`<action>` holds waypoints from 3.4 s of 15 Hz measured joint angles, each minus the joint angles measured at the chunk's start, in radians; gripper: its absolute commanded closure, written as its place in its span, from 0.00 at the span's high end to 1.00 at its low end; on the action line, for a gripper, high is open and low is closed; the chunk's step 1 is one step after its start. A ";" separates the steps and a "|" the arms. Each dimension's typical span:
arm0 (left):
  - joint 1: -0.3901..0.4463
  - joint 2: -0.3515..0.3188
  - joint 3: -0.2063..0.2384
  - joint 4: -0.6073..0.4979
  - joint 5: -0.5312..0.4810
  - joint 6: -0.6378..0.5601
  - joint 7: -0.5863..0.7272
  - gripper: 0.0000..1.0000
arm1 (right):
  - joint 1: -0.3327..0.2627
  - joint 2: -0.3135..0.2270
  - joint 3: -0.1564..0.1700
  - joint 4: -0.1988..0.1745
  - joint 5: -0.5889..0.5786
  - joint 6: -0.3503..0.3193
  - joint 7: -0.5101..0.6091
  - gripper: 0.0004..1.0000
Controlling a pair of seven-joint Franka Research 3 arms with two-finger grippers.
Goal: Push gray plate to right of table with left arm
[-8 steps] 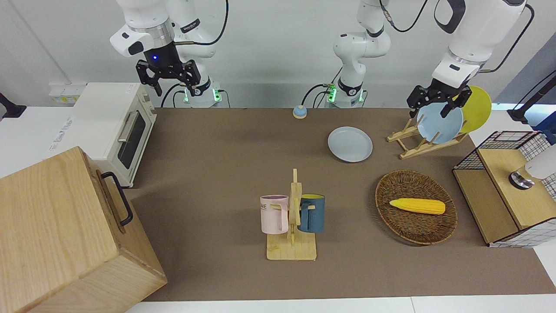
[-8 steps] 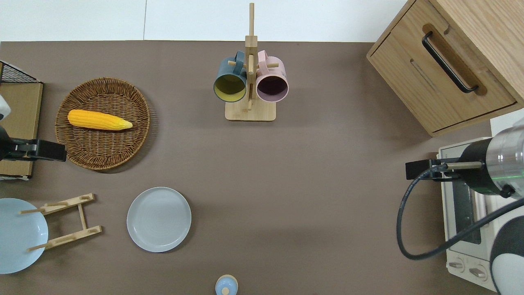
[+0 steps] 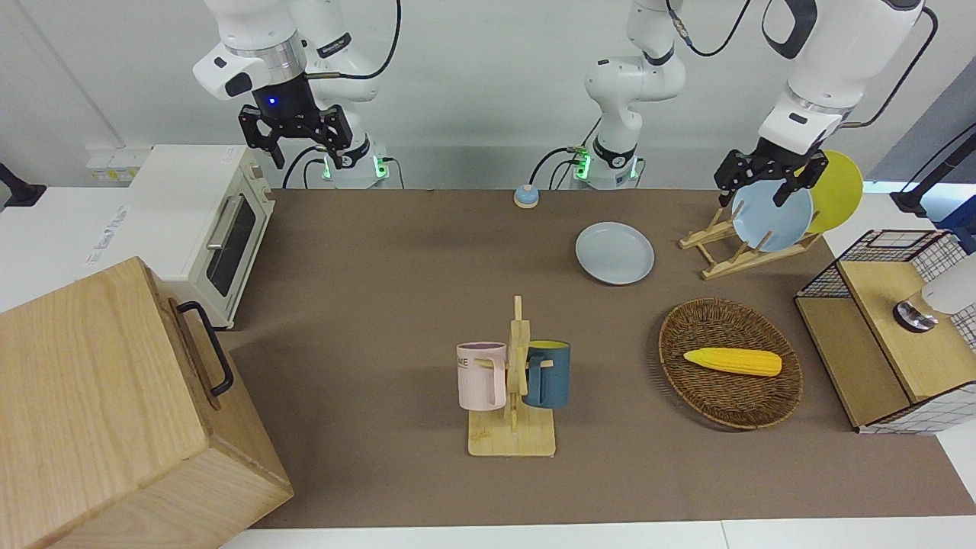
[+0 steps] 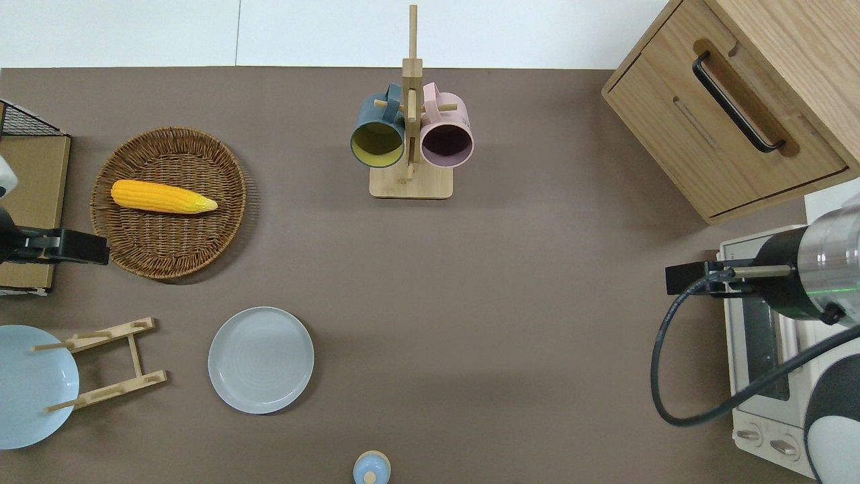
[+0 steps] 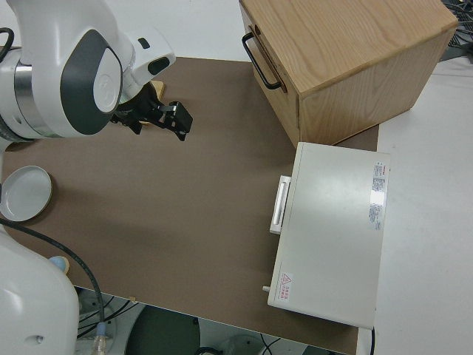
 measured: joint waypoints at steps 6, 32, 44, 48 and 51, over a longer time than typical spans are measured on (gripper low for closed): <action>0.008 -0.001 0.007 0.000 0.000 0.001 0.008 0.99 | 0.000 0.000 0.000 0.000 0.000 0.000 0.000 1.00; 0.050 -0.027 -0.037 -0.476 -0.046 0.266 0.008 0.98 | 0.000 0.000 0.000 0.000 0.000 0.000 0.000 1.00; 0.050 -0.226 -0.068 -0.915 -0.080 0.577 0.008 0.97 | 0.000 0.000 0.000 0.000 0.000 0.000 0.000 1.00; 0.051 -0.232 -0.071 -0.979 -0.084 0.647 0.008 0.84 | 0.000 0.000 0.000 0.000 0.000 0.000 0.000 1.00; 0.051 -0.217 -0.071 -0.994 -0.085 0.678 0.008 0.67 | 0.000 0.000 0.000 0.000 0.000 0.000 0.000 1.00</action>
